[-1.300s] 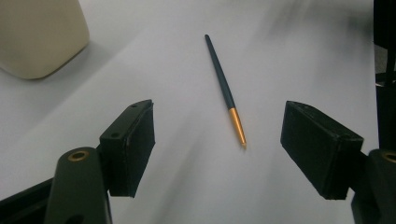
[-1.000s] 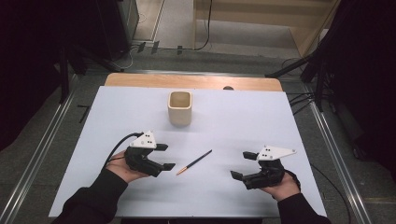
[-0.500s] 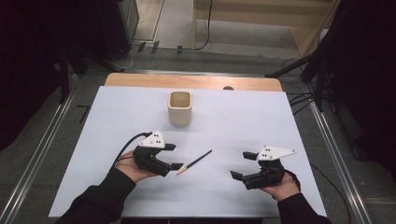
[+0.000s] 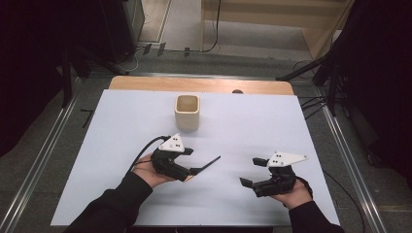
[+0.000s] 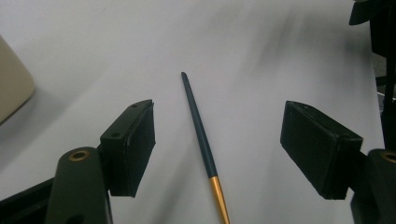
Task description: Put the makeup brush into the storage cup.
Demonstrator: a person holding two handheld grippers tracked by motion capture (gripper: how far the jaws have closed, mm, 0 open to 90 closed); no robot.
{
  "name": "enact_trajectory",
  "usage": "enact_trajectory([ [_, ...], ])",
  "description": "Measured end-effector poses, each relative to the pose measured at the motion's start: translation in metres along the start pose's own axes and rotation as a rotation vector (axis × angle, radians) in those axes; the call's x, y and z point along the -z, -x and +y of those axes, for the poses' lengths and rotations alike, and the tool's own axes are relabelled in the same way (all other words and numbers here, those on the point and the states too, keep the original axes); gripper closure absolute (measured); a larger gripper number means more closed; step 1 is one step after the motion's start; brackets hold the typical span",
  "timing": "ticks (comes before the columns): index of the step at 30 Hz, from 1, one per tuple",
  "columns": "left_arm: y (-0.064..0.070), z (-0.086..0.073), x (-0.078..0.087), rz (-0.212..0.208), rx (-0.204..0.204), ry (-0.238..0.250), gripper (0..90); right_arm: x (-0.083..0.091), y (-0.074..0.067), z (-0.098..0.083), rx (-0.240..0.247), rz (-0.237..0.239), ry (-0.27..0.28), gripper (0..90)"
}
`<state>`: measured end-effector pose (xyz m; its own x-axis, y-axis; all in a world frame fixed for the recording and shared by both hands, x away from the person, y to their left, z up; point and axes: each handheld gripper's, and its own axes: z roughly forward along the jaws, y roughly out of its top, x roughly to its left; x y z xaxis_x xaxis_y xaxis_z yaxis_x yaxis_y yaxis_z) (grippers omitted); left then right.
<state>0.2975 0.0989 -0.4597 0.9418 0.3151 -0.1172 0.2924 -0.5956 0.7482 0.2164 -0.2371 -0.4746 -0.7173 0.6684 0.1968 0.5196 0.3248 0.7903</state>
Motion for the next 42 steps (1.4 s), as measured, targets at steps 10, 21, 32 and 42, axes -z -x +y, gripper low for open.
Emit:
enact_trajectory([
  [10,0.002,0.011,-0.007,0.035,0.024,-0.122,28.8,0.0,0.0,0.0,0.003,-0.001,-0.004,14.1],
  [21,0.003,0.024,-0.015,0.056,0.053,-0.256,30.3,-0.001,0.0,-0.001,0.003,0.002,-0.012,14.1],
  [32,0.003,0.032,-0.025,0.078,0.101,-0.386,31.1,-0.002,0.0,-0.001,0.007,-0.002,-0.022,14.1],
  [42,0.006,0.04,-0.038,0.094,0.107,-0.557,32.2,-0.002,0.0,-0.001,0.008,-0.007,-0.029,14.1],
])
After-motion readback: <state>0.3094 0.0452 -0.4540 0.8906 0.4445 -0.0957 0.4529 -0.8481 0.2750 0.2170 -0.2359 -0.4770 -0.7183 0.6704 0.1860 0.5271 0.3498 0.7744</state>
